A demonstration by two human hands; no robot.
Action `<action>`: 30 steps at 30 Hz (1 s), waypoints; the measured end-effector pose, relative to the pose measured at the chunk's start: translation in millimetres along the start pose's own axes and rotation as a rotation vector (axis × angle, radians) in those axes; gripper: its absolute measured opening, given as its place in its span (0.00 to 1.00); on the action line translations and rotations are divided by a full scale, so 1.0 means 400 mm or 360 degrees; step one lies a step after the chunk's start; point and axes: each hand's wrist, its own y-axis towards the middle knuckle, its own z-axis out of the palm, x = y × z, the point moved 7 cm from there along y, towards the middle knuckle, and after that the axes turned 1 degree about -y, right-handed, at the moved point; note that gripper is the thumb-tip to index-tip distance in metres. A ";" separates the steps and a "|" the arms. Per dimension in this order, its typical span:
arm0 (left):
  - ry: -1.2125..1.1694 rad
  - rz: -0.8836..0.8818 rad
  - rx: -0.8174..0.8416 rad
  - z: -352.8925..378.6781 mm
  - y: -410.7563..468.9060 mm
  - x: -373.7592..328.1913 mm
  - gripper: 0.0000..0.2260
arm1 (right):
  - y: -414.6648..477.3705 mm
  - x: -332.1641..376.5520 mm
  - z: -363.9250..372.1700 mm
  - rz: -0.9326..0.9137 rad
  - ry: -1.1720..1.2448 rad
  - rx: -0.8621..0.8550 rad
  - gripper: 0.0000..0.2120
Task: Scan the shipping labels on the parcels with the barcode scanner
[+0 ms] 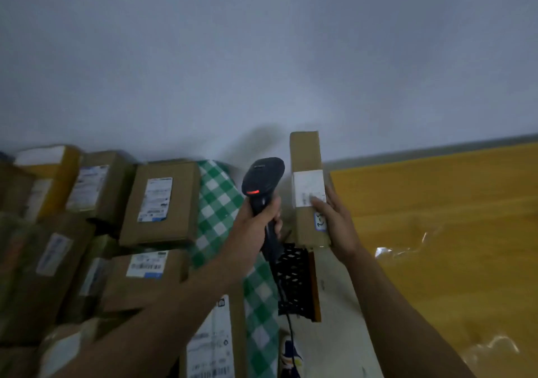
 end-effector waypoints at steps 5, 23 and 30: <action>-0.0261 0.0141 -0.0233 -0.085 -0.153 -0.084 0.09 | -0.069 0.104 0.162 0.0436 0.0548 0.0293 0.28; 0.0124 0.0543 -0.0317 -0.286 -0.434 -0.236 0.07 | -0.258 0.279 0.511 0.0104 0.0117 0.0588 0.22; 0.0250 0.0580 -0.0282 -0.274 -0.448 -0.227 0.12 | -0.241 0.344 0.511 -0.0046 -0.0381 0.0657 0.26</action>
